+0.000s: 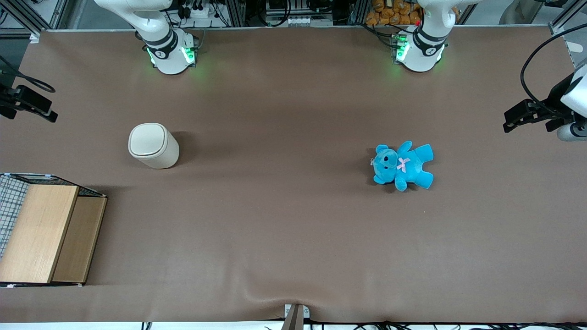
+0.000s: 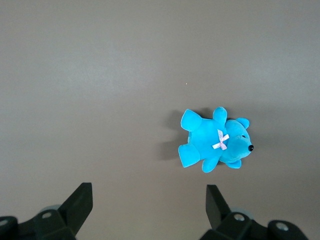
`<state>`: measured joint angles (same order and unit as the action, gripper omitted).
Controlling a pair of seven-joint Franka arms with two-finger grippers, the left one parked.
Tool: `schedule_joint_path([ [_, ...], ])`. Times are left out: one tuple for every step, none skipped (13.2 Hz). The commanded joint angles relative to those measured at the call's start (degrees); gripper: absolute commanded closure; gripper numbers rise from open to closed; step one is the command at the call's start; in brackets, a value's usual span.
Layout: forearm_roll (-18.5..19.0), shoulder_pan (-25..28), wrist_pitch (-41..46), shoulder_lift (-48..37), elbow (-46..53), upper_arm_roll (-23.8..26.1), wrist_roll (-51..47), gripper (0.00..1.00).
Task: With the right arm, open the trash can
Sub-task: 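Move the right gripper out toward the white trash can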
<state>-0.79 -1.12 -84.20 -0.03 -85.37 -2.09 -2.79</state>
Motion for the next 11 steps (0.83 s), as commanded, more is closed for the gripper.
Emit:
schedule_joint_path([
  [0.9,-0.3,1.9,0.1,-1.3,0.5,0.8,0.00],
  [0.9,-0.1,1.8,-0.4,-3.1,0.6,0.3,0.00],
  [0.8,0.0,1.7,-0.7,-4.9,0.8,0.2,0.00],
  [0.8,0.0,1.7,-0.7,-5.7,0.8,0.1,0.00],
  [0.5,-0.1,1.6,-0.8,-6.7,0.8,0.1,0.08],
  [0.4,-0.2,1.4,-1.2,-8.2,0.8,0.1,0.27],
  [0.4,-0.2,1.1,-1.5,-9.7,0.7,0.1,0.40],
  [0.4,-0.3,0.9,-1.5,-11.1,0.7,0.1,0.54],
  [0.3,-0.3,0.5,-1.5,-12.4,0.7,0.2,0.66],
  [0.3,-0.3,0.4,-1.5,-13.8,0.7,0.2,0.73],
  [0.3,-0.4,-0.3,-1.8,-15.5,0.7,0.2,0.83],
])
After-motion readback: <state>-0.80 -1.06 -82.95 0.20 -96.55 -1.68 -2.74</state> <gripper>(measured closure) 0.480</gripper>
